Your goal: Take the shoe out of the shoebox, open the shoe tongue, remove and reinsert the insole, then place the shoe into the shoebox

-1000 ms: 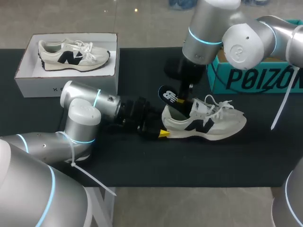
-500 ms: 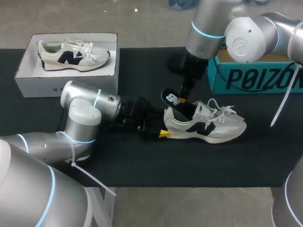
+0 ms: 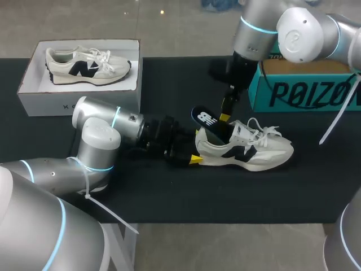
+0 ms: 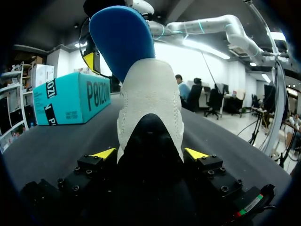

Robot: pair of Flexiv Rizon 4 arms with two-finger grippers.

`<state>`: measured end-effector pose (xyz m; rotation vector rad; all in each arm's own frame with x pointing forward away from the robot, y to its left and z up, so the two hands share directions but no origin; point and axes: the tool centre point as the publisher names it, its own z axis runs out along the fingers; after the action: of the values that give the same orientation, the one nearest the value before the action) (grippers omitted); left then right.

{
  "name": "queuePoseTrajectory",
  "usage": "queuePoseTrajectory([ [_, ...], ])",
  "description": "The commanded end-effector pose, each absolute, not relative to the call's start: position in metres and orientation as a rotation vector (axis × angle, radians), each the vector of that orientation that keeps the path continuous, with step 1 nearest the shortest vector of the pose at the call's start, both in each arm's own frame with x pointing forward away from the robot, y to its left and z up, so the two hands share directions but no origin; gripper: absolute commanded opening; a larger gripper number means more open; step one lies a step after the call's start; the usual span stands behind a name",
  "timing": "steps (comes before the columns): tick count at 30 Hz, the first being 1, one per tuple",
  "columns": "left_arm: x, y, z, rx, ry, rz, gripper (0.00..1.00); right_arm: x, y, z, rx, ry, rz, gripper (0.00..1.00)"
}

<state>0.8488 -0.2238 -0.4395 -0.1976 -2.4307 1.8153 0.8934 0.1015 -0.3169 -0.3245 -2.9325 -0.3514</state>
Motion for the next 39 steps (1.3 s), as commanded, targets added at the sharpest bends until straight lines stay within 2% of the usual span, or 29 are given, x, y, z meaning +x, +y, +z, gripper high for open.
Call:
queuePoseTrajectory([
  [1, 0.85, -0.225, -0.444, -0.198, -2.43, 1.815, 0.0, 0.893, 0.104, -0.323, -0.321, -2.921, -0.359, 0.62],
  [6, 0.85, -0.225, -0.444, -0.198, -2.43, 1.815, 0.0, 0.889, 0.108, -0.329, -0.315, -2.906, -0.371, 0.52],
  [18, 0.85, -0.225, -0.444, -0.198, -2.43, 1.815, 0.0, 0.883, 0.117, -0.34, -0.299, -2.873, -0.407, 0.45],
  [20, 0.85, -0.225, -0.444, -0.198, -2.43, 1.815, 0.0, 0.882, 0.117, -0.34, -0.297, -2.87, -0.413, 0.37],
  [22, 0.85, -0.225, -0.444, -0.198, -2.43, 1.815, 0.0, 0.882, 0.118, -0.341, -0.293, -2.866, -0.426, 0.16],
  [23, 0.85, -0.225, -0.444, -0.198, -2.43, 1.815, 0.0, 0.881, 0.118, -0.341, -0.294, -2.866, -0.427, 0.0],
  [39, 0.85, -0.225, -0.444, -0.198, -2.43, 1.815, 0.0, 0.876, 0.115, -0.338, -0.309, -2.866, -0.495, 0.0],
])
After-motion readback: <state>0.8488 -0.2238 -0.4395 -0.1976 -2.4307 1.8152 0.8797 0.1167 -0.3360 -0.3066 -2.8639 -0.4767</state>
